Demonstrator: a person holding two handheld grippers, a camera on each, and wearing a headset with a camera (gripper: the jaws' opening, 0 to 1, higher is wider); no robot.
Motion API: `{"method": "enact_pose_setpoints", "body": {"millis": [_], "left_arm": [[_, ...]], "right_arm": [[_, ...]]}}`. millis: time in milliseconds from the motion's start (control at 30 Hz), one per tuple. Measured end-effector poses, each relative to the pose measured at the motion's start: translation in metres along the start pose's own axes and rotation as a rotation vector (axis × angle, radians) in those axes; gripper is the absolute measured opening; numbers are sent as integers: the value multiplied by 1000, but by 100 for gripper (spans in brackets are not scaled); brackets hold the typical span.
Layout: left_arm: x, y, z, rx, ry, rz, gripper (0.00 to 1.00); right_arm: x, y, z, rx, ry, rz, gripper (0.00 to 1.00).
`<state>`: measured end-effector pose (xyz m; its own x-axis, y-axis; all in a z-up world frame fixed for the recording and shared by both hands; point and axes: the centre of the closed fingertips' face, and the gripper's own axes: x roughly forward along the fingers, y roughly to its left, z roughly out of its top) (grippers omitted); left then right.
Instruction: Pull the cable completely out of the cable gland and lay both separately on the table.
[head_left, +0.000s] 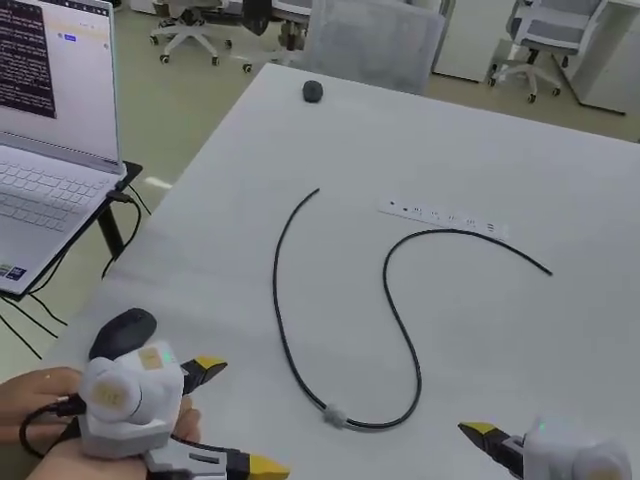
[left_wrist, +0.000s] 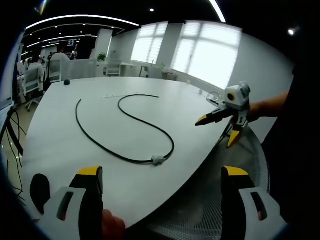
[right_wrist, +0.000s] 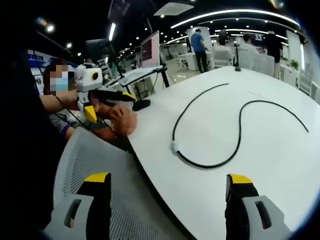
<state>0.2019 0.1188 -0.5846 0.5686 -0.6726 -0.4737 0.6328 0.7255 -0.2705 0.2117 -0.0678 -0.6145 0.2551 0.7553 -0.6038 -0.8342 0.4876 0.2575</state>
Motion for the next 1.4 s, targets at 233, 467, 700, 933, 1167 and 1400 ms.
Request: {"method": "enact_pose_setpoints", "body": {"millis": [233, 467, 700, 933, 1167, 1400], "left_arm": [[0, 0, -5, 7, 19, 3, 98], [2, -3, -12, 4, 27, 9, 97], [-4, -5, -19, 9, 35, 13, 96], [-8, -4, -26, -8, 27, 28, 96], [-11, -10, -30, -22, 14, 41, 96], [-12, -13, -36, -18, 16, 47, 95]], "right_arm": [[5, -8, 14, -28, -12, -6, 96], [12, -9, 23, -60, -2, 3, 95], [30, -3, 32, -104, 50, 40, 93], [43, 3, 40, -186, 105, 58, 90], [57, 4, 42, -247, 165, 79, 86], [74, -1, 40, -280, 215, 98, 77]]}}
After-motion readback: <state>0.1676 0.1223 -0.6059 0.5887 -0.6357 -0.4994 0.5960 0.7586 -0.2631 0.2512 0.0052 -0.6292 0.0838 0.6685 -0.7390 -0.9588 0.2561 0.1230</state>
